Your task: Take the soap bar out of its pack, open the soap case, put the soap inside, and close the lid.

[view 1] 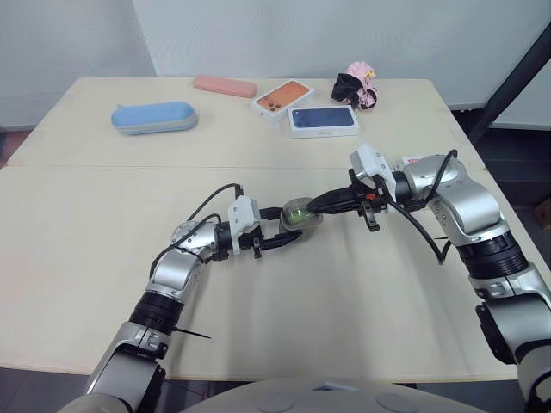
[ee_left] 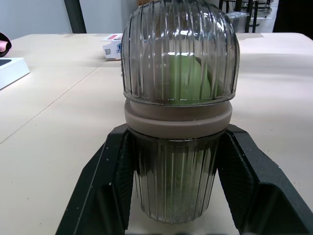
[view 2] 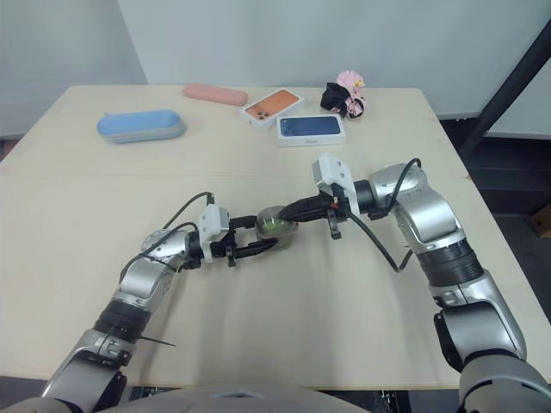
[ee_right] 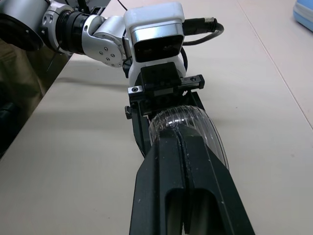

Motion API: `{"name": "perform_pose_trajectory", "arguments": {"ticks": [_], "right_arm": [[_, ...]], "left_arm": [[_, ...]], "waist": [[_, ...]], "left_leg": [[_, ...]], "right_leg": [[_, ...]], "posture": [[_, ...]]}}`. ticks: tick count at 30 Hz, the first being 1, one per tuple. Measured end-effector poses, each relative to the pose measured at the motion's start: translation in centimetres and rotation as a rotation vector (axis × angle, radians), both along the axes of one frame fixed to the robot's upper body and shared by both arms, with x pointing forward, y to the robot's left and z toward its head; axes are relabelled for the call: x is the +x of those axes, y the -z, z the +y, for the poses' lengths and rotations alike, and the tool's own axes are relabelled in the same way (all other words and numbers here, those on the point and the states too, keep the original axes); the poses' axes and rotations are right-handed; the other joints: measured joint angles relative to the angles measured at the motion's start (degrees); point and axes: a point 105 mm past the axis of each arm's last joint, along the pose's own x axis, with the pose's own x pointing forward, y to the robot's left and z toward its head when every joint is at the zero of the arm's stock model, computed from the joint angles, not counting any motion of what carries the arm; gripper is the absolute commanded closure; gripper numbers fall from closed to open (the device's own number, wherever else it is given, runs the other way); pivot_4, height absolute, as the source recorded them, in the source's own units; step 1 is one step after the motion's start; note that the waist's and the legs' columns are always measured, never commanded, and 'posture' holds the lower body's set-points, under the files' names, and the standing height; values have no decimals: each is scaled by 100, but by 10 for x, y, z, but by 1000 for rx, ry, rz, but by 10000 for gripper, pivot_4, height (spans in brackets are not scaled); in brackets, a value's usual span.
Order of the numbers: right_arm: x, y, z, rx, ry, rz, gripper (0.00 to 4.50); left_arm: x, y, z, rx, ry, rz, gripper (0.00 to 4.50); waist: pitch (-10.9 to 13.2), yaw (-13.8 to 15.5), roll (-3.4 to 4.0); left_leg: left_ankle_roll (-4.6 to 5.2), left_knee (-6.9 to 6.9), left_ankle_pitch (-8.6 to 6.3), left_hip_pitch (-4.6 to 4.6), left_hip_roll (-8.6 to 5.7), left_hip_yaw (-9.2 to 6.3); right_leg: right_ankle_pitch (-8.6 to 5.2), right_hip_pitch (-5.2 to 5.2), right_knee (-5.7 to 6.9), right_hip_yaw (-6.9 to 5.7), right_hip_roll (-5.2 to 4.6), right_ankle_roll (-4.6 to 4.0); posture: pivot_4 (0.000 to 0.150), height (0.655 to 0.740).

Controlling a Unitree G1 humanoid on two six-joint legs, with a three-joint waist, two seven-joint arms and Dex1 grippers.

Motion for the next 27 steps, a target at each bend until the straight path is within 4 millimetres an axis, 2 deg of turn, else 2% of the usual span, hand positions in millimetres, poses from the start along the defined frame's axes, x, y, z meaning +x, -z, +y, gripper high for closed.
{"name": "perform_pose_trajectory", "arguments": {"ticks": [12,27], "right_arm": [[1,4,3,-16,2,-16,44847],[4,9,7,-43,-2,-21,44847]], "left_arm": [[0,0,1,2,-7,1,25982],[2,2,3,11,-18,9,25982]], "waist": [[0,-29,0],[-1,-132,0]], "left_leg": [[-3,-5,2,16,0,0],[-9,-54,12,73,-7,-7]], "right_leg": [[0,12,0,0,-2,0],[0,77,-50,-20,-14,0]], "posture": [[1500,7400],[1500,7400]]}}
